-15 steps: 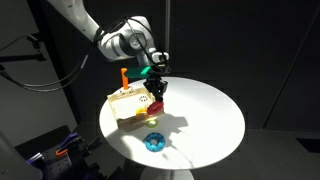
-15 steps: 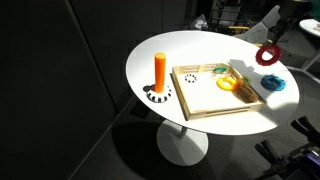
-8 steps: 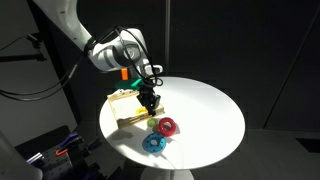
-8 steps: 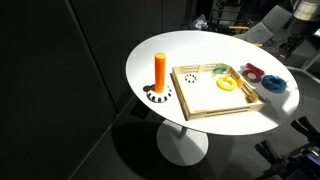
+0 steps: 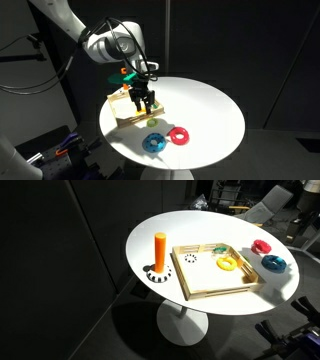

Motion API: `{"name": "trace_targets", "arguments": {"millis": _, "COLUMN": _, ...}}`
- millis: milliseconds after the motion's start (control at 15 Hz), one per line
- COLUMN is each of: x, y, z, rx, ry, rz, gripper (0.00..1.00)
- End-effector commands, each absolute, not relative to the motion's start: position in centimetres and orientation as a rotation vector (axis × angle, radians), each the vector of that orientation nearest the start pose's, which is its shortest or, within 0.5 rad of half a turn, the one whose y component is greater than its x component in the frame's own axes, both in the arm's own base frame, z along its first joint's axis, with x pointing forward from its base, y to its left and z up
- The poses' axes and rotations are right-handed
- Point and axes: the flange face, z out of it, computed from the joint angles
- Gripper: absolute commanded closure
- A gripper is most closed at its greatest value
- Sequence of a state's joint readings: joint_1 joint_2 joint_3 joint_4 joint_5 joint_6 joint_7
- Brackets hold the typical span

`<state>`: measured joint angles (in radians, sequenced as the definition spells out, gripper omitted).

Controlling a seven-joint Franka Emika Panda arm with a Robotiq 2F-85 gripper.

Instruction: Remove the red ring from the box and put it on the table.

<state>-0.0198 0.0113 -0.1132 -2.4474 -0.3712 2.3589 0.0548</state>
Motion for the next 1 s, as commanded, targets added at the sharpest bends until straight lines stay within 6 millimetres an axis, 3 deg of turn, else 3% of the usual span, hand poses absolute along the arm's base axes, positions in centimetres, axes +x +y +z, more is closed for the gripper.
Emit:
{"name": "trace_targets", "arguments": {"millis": 0, "x": 45.1, "y": -5.7, "z": 32.9, "rx": -3.295, "ry": -0.222, "rz": 0.251, "gripper": 0.05}}
{"name": "trace_targets", "arguments": {"millis": 133, "x": 44.5, "y": -5.0, "z": 34.9, "rx": -3.267, "ry": -0.253, "rz": 0.29, "gripper": 0.0}}
{"name": "trace_targets", "arguments": {"millis": 533, "x": 43.5, "y": -3.0, "z": 39.8, "rx": -3.256, "ry": -0.328, "rz": 0.339, "gripper": 0.0}}
{"name": "trace_targets", "arguments": {"millis": 933, "x": 43.5, "y": -1.2, "z": 42.8, "rx": -3.27, "ry": -0.385, "rz": 0.239, "gripper": 0.0}}
